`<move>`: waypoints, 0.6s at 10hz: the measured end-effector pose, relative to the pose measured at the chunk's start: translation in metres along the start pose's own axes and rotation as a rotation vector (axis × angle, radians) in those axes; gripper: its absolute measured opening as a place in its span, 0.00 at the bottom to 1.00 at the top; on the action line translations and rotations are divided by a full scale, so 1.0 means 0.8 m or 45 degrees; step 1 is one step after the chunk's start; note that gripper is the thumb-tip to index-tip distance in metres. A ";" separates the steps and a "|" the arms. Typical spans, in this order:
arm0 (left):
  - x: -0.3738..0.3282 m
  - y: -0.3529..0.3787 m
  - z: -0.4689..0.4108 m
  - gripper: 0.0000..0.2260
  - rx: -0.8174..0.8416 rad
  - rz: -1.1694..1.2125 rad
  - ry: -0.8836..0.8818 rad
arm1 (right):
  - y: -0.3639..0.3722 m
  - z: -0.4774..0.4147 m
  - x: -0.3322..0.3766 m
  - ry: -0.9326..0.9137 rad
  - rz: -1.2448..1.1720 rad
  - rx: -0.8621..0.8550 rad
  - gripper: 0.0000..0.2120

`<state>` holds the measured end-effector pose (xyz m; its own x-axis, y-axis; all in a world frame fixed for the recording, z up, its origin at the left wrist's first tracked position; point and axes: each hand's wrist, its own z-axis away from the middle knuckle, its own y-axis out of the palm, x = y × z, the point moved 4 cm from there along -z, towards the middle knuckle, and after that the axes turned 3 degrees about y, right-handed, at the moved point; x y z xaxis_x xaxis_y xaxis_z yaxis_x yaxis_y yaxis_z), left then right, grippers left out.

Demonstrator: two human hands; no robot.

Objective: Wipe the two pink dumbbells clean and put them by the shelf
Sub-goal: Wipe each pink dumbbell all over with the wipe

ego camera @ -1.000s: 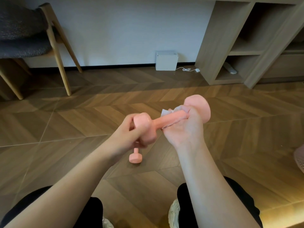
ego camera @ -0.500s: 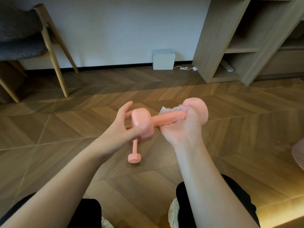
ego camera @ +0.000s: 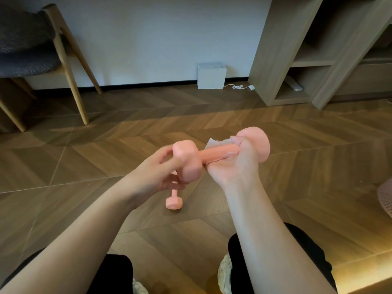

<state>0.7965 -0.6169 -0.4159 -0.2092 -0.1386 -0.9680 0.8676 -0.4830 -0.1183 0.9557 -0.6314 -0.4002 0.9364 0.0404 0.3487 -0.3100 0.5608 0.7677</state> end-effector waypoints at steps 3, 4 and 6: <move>0.000 0.003 0.013 0.36 0.155 0.357 -0.261 | -0.002 -0.002 -0.002 0.040 0.001 0.002 0.13; 0.006 0.000 -0.001 0.31 0.015 0.231 -0.091 | -0.005 -0.007 -0.004 0.045 0.019 0.008 0.12; 0.001 0.001 -0.005 0.38 0.065 0.189 -0.141 | -0.003 -0.004 -0.004 0.034 0.026 -0.003 0.13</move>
<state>0.7992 -0.6141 -0.4174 -0.1314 -0.3049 -0.9433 0.8691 -0.4932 0.0384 0.9540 -0.6307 -0.4050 0.9339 0.0740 0.3498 -0.3290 0.5613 0.7595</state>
